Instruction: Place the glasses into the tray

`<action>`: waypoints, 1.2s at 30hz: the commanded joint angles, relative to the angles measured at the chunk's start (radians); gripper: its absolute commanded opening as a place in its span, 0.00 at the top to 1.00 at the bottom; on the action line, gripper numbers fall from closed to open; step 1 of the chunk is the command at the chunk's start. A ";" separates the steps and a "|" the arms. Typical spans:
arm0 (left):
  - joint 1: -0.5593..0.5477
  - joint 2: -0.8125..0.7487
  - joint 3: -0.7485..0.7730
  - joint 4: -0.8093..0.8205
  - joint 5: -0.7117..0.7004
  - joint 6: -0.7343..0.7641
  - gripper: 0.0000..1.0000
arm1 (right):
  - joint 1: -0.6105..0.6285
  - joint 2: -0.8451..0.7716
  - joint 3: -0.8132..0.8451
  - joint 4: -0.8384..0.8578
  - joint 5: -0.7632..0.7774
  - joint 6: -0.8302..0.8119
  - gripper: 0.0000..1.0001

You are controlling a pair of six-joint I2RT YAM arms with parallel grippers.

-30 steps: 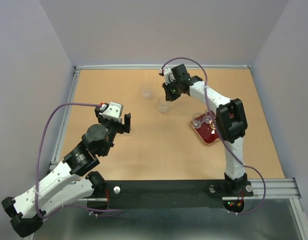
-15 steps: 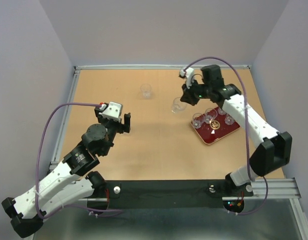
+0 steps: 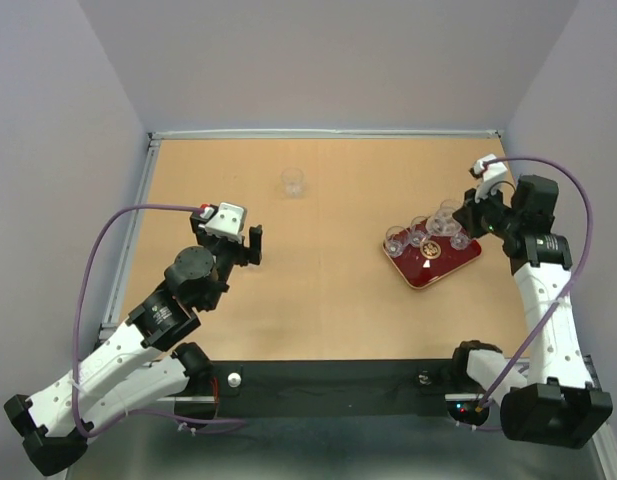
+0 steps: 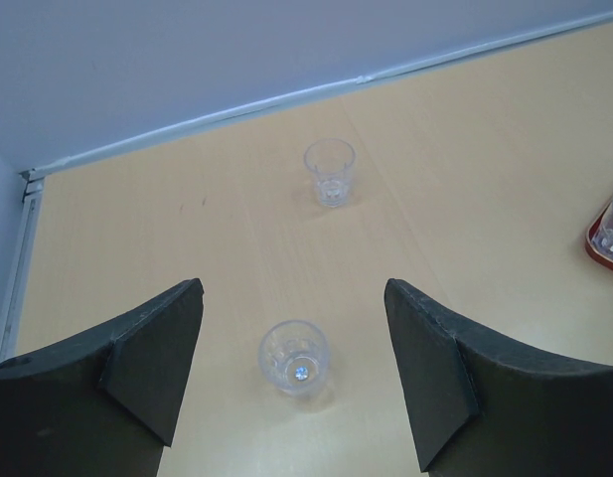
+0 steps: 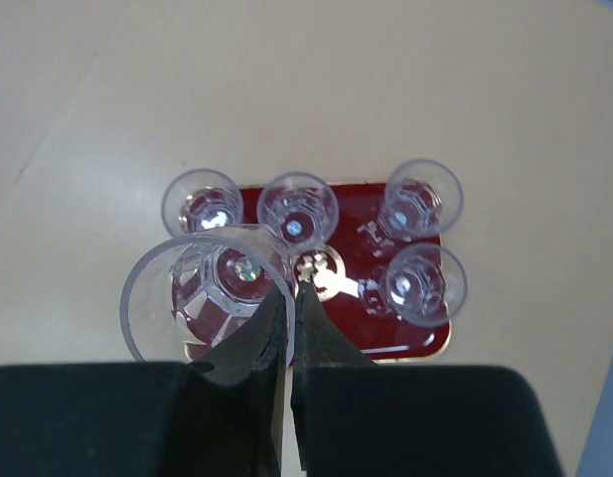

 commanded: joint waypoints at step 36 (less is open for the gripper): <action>0.003 -0.035 -0.018 0.058 0.039 -0.005 0.15 | -0.086 0.183 -0.233 0.233 0.216 0.126 0.94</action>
